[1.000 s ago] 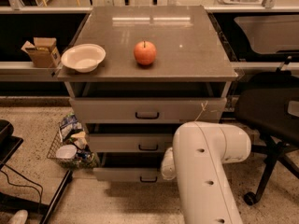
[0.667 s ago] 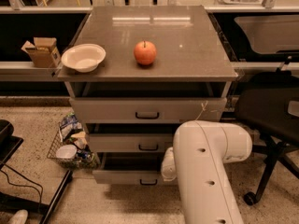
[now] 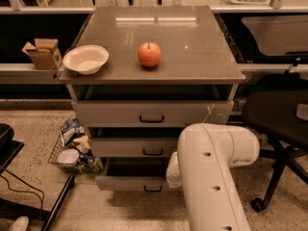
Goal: Open bottom drawer
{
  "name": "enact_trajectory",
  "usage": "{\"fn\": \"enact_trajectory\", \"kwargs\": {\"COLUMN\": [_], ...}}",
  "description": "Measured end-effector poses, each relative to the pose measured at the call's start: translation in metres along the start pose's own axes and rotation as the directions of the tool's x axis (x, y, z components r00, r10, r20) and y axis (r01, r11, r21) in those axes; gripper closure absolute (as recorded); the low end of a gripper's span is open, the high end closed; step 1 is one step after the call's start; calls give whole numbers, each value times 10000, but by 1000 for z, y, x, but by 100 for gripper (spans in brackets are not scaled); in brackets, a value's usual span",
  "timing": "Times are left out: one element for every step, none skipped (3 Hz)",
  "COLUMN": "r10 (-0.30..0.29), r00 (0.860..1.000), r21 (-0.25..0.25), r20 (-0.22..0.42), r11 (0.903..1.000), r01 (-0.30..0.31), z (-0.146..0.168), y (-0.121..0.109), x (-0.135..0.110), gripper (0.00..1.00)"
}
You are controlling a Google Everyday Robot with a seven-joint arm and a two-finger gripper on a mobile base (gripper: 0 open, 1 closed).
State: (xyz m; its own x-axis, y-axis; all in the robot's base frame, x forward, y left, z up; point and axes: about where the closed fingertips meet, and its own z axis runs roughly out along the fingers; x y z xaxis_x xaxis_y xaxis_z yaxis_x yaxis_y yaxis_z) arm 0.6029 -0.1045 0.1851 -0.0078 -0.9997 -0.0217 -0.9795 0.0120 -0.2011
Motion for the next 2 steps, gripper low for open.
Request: {"fn": "enact_trajectory", "kwargs": {"r10": [-17, -19], "r00": [10000, 10000], "r21": [-20, -23], "r20": [-21, -25], "r11": [10000, 10000], "r01": [16, 19], "z": [-1, -2], "y": [1, 1], "x": [-2, -3], "gripper": [100, 100]}}
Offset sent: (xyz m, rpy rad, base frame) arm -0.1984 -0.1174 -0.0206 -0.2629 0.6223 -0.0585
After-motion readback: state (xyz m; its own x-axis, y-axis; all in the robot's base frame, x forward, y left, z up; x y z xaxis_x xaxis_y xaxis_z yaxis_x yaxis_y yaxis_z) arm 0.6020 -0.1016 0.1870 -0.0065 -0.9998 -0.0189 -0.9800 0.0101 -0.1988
